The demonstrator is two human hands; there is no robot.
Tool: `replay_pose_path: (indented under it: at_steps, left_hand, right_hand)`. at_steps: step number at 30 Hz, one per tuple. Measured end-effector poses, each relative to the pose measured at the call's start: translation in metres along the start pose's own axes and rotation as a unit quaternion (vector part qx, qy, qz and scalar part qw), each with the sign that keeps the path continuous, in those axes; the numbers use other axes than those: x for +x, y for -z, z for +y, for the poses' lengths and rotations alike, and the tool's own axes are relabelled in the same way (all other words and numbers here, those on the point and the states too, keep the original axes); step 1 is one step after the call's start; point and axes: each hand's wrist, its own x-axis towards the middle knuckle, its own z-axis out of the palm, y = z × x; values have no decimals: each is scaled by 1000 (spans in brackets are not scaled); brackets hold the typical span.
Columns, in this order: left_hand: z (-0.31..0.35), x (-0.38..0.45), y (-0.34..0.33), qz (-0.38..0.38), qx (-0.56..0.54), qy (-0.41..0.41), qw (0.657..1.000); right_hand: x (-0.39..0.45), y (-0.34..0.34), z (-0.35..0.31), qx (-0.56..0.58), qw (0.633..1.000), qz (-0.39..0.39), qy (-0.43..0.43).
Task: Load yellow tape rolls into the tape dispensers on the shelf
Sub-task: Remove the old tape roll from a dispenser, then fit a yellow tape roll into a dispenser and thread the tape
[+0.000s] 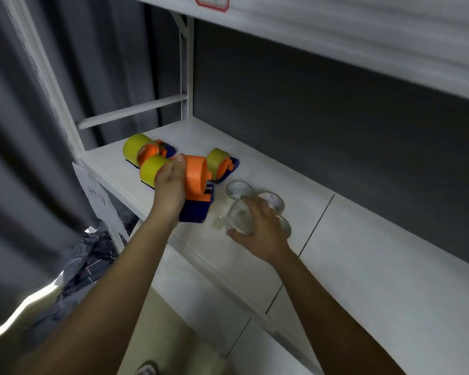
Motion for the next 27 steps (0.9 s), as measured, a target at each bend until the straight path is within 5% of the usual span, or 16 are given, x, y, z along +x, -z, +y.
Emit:
replay_pose_path:
  at_steps: [4, 12, 20, 24, 27]
  left_hand:
    - [-3, -4, 6, -1, 2, -7, 1000]
    - [-11, -2, 40, -1, 10, -42, 999]
    - [-14, 12, 73, -13, 19, -47, 999]
    - [-11, 21, 93, -44, 15, -32, 998]
    - [-9, 29, 108, -79, 28, -18, 996]
  right_hand:
    - [3, -22, 16, -138, 987, -80, -10]
    - [-2, -15, 46, -240, 962, -39, -121]
    - [33, -49, -22, -137, 989, 21, -45]
    - [65, -76, -53, -133, 991, -26, -16]
    - [94, -96, -67, -84, 987, -98, -91]
